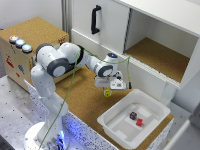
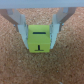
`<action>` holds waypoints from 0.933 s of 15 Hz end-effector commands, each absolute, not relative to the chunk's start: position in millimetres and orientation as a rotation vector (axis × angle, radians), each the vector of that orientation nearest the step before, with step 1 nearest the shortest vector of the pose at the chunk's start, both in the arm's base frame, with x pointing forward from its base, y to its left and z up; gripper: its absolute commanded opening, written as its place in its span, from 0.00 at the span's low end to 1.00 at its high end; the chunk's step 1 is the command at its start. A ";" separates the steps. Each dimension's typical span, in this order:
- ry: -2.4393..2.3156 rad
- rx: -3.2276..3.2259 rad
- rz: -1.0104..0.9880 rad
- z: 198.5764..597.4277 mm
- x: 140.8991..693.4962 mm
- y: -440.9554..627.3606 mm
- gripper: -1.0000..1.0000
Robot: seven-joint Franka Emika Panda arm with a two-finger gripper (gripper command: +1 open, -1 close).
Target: Rotate the yellow block 90 degrees to the right
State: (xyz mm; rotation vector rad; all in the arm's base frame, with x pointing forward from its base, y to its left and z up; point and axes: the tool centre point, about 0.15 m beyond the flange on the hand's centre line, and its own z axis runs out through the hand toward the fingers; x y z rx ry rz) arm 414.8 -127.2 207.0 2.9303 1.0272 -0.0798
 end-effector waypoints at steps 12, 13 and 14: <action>-0.153 3.308 -0.124 206.9 437.2 -158.2 0.00; -0.157 3.300 -0.124 208.8 440.7 -158.0 0.00; -0.146 3.288 -0.141 210.5 443.3 -157.8 1.00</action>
